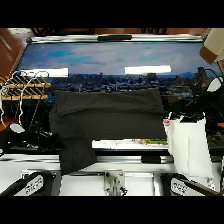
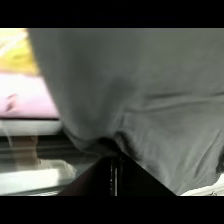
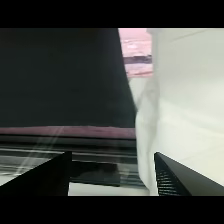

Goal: Fold the shirts.

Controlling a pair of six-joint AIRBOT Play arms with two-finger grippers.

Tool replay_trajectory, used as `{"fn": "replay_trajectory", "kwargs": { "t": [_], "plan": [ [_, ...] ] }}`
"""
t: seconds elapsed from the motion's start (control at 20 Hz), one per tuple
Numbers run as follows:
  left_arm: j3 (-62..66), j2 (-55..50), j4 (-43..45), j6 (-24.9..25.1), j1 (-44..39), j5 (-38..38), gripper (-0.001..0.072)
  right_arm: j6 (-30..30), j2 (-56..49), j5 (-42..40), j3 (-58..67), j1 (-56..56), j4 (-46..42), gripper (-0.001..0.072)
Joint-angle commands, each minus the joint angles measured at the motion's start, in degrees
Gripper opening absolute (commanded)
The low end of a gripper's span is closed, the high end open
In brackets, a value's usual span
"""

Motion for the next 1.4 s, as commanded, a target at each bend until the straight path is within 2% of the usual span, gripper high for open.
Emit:
{"fn": "replay_trajectory", "kwargs": {
  "t": [0.0,0.3,0.75,1.35],
  "plan": [
    [-0.68,0.39,-1.22,0.22,-0.76,2.29,0.0028,-2.54,0.04,-2.78,-7.56,0.09,6.16,0.0631],
    [-0.66,1.64,-1.22,0.17,-0.7,2.27,0.0028,-2.14,-0.39,-15.19,-14.67,5.27,5.11,0.0631],
    [-0.66,2.14,-1.22,0.17,-0.7,2.21,0.0029,1.18,-2.91,-12.83,-14.73,6.73,-3.06,0.0631],
    [-0.66,2.14,-1.22,0.15,-0.7,2.25,0.0028,1.79,-3.13,-17.4,-18.51,6.75,1.46,0.0631]
  ]
}}
